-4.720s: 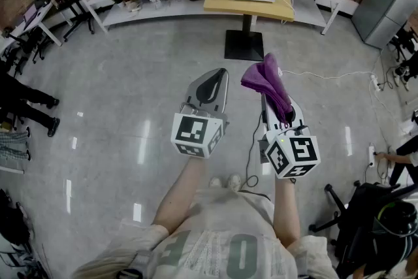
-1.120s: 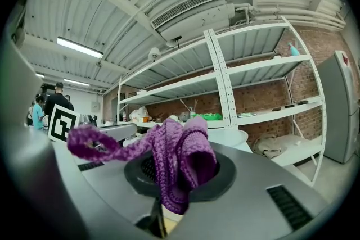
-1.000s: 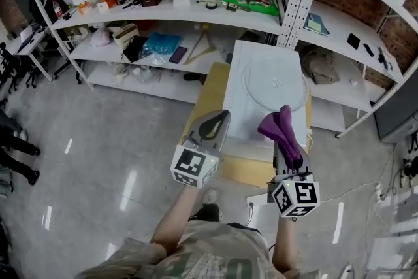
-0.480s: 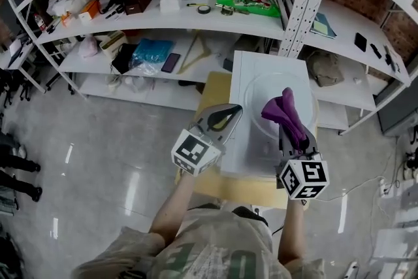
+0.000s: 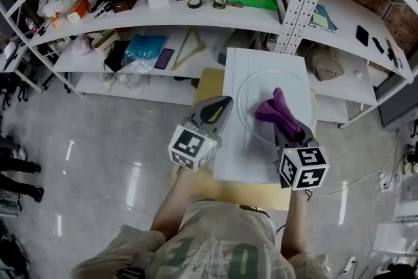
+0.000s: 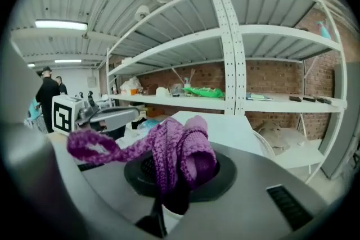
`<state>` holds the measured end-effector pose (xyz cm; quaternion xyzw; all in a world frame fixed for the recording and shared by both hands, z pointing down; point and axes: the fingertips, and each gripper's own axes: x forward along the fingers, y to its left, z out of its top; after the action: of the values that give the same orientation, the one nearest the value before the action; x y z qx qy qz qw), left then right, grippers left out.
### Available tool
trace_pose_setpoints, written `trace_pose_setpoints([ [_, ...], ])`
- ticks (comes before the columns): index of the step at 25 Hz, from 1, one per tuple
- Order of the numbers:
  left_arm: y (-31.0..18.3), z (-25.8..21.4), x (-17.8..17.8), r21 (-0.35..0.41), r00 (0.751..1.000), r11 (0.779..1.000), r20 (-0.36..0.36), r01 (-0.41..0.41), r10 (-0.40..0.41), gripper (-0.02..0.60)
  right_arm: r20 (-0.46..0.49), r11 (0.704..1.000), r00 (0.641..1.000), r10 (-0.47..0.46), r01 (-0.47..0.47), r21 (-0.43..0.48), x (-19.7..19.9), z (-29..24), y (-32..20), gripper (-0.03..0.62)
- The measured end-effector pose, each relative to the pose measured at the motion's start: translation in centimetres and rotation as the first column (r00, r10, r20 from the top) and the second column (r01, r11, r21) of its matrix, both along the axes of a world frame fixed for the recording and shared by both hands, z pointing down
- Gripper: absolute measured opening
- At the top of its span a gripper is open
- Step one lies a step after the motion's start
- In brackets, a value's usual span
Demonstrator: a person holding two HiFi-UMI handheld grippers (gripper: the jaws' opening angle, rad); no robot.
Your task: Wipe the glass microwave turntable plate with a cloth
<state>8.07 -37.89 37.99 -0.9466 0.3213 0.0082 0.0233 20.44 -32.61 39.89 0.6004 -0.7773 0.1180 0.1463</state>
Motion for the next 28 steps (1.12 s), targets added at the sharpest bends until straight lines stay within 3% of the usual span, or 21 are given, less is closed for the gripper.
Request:
trace_pose_setpoints([
  [3,0.0,0.6,-0.2,-0.011,1.0,1.0,0.002,0.016,-0.016,-0.003,-0.12,0.997,0.992,-0.036,0.027,-0.076,-0.4,1.2,-0.2,0.051],
  [6,0.1,1.0,-0.5,-0.015,1.0,1.0,0.011,0.024,-0.024,-0.003,-0.158,0.994,0.986,-0.059,0.044,-0.096,-1.0,1.5,-0.4,0.051],
  [17,0.7,2.3,-1.3,-0.055,0.999,0.997,0.015,0.053,-0.052,-0.003,-0.142,0.964,0.963,-0.228,0.203,-0.171,-6.2,2.5,0.2,0.051],
  [28,1.4,2.7,-0.7,-0.065,0.999,0.997,0.021,0.047,-0.046,-0.003,-0.073,0.932,0.947,-0.312,0.29,-0.218,-8.5,2.8,1.5,0.051],
])
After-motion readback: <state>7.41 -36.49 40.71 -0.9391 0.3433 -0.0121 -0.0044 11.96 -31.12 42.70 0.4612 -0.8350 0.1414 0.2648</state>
